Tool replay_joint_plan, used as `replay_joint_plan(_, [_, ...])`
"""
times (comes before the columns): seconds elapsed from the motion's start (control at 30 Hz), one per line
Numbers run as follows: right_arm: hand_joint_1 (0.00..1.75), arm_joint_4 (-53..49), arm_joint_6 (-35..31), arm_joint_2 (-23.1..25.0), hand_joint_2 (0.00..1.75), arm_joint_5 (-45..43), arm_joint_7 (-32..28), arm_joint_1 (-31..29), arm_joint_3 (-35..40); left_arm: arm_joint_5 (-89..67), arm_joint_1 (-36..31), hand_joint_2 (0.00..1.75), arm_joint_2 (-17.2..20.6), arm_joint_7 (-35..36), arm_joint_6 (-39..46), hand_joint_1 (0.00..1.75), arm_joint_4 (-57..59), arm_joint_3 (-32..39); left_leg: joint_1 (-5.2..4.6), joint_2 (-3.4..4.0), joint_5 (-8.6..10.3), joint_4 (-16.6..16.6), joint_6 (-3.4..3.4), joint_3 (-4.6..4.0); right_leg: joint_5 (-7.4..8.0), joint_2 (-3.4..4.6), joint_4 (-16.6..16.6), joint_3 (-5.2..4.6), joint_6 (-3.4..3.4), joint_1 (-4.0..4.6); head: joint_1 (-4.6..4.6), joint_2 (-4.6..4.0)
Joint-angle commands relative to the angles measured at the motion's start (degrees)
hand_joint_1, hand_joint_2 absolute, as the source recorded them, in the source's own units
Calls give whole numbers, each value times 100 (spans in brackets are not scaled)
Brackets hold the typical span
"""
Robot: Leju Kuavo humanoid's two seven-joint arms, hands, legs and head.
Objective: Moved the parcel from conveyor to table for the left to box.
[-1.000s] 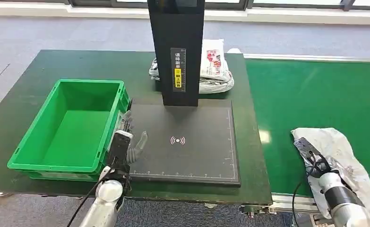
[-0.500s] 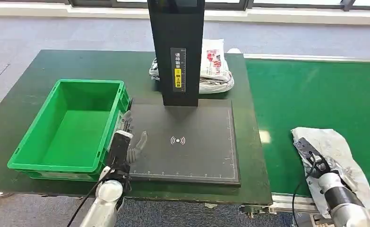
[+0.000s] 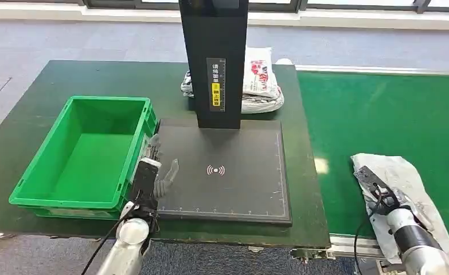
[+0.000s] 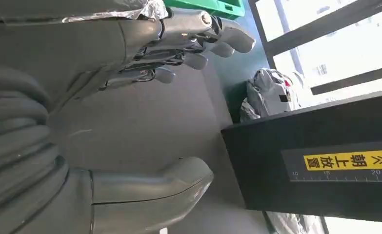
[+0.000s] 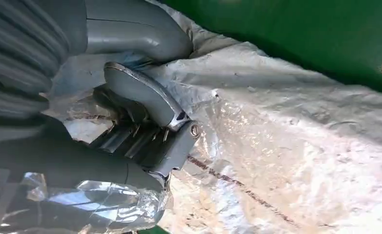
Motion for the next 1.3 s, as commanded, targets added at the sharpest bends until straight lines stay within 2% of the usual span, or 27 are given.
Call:
replay_joint_plan(0.03, [175, 227, 133, 307, 175, -369, -364, -329, -837, 6, -62, 175, 18, -28, 3, 0, 257, 214, 1, 17, -3, -6, -3, 12, 2, 17, -5, 6, -4, 1, 0, 0])
replay_joint_plan(0.33, [175, 227, 133, 307, 175, -369, -364, -329, -837, 6, -62, 175, 18, -28, 3, 0, 257, 214, 3, 17, -4, -8, -3, 17, 2, 17, -9, 12, -5, 3, 0, -2])
replay_joint_plan(0.5, [175, 14, 668, 458, 175, -1863, -1670, -394, -1657, 25, -51, 175, 15, -129, 35, 0, 314, 253, 2, 23, -4, -11, -5, 21, 3, 23, -10, 14, -7, 3, 0, 0])
replay_joint_plan(0.7, [175, -296, 1303, 461, 175, -3129, -2173, -236, -2011, 74, -163, 175, 25, -295, 30, 0, 551, 253, 3, 18, -3, -14, -5, 26, 3, 18, -15, 22, -8, 4, 0, -2])
replay_joint_plan(0.77, [175, -367, 1337, 457, 175, -3401, -2195, -167, -1907, 102, -188, 175, 35, -343, 22, 0, 599, 250, 4, 6, -2, -8, -3, 14, 2, 6, -11, 13, -5, 4, 0, 0])
replay_joint_plan(0.8, [175, -601, 1638, 576, 175, -3494, -2730, -289, -1613, 159, -138, 175, 60, -366, 175, 0, 596, 312, 4, 12, -3, -15, -4, 25, 2, 12, -16, 21, -7, 5, 0, 0])
replay_joint_plan(0.93, [175, -1408, 794, 704, 175, -3372, -2139, -304, -313, 281, -57, 175, 169, -468, 242, 0, 615, 270, -2, 57, -8, -13, -6, 20, 10, 57, -8, 4, -9, -2, 0, 0])
replay_joint_plan(0.97, [61, -1490, 629, 691, 175, -3351, -2060, -274, -173, 292, -30, 175, 175, -455, 260, 0, 582, 259, -2, 44, -5, -8, -5, 4, 8, 42, -2, -5, -6, -2, 0, 0])
replay_joint_plan(1.0, [9, -1516, 586, 695, 175, -3357, -2036, -246, -138, 296, -3, 175, 174, -449, 264, 0, 560, 249, 0, 63, -9, -13, -8, 20, 10, 61, -8, 3, -10, 0, 0, 0])
replay_joint_plan(1.07, [9, -1507, 594, 674, 175, -3377, -2048, -200, -149, 296, 6, 175, 167, -447, 270, 0, 544, 245, 0, 27, -2, -9, -5, 13, 4, 27, -5, 3, -6, 0, 0, 0])
replay_joint_plan(1.23, [9, -1497, 593, 655, 175, -3377, -2048, -177, -151, 296, 5, 175, 164, -444, 274, 0, 535, 244, 2, 18, -3, -8, -4, 11, 3, 17, -7, 6, -5, 2, 0, 0])
replay_joint_plan(1.27, [0, -1497, 593, 655, 175, -3377, -2048, -177, -151, 296, 5, 175, 164, -444, 274, 0, 535, 244, 4, 25, -5, -13, -5, 21, 4, 24, -13, 14, -7, 5, 0, 0])
replay_joint_plan(1.3, [0, -1423, 466, 560, 175, -3499, -2009, -151, -54, 307, 47, 175, 180, -372, 302, 0, 444, 200, 2, 22, -4, -9, -4, 15, 3, 21, -8, 9, -6, 3, 0, 0])
